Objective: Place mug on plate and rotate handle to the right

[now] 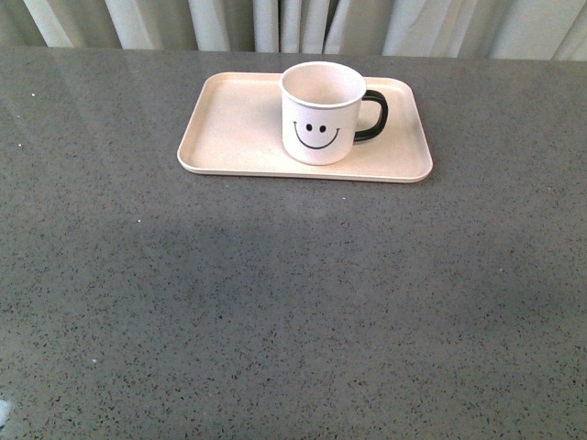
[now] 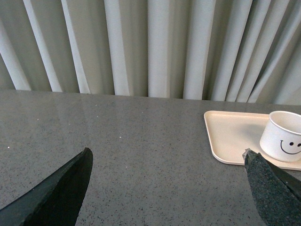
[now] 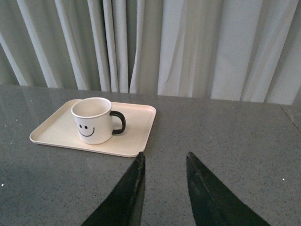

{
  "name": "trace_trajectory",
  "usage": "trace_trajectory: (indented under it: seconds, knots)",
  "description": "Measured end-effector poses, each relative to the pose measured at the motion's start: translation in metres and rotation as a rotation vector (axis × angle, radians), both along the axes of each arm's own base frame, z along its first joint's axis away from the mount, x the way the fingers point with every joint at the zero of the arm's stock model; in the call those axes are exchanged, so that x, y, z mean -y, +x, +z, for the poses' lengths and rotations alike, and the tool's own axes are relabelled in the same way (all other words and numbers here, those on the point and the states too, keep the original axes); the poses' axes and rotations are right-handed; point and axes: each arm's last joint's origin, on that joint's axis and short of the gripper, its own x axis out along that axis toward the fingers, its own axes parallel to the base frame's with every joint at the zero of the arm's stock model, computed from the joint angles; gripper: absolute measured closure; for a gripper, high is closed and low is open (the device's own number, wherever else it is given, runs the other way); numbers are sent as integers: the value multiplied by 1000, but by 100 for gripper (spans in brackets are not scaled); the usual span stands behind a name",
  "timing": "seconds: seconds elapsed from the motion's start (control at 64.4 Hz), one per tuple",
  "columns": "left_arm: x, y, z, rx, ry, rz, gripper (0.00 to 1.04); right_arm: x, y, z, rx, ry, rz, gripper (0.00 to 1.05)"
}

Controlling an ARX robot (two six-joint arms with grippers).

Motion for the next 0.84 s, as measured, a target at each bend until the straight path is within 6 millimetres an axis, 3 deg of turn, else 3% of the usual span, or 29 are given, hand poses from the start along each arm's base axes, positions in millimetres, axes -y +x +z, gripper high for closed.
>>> trace_trajectory:
  seconds: [0.249, 0.839]
  knots:
    - [0, 0, 0, 0, 0, 0, 9, 0, 0, 0, 0, 1, 0, 8]
    - [0, 0, 0, 0, 0, 0, 9, 0, 0, 0, 0, 1, 0, 9]
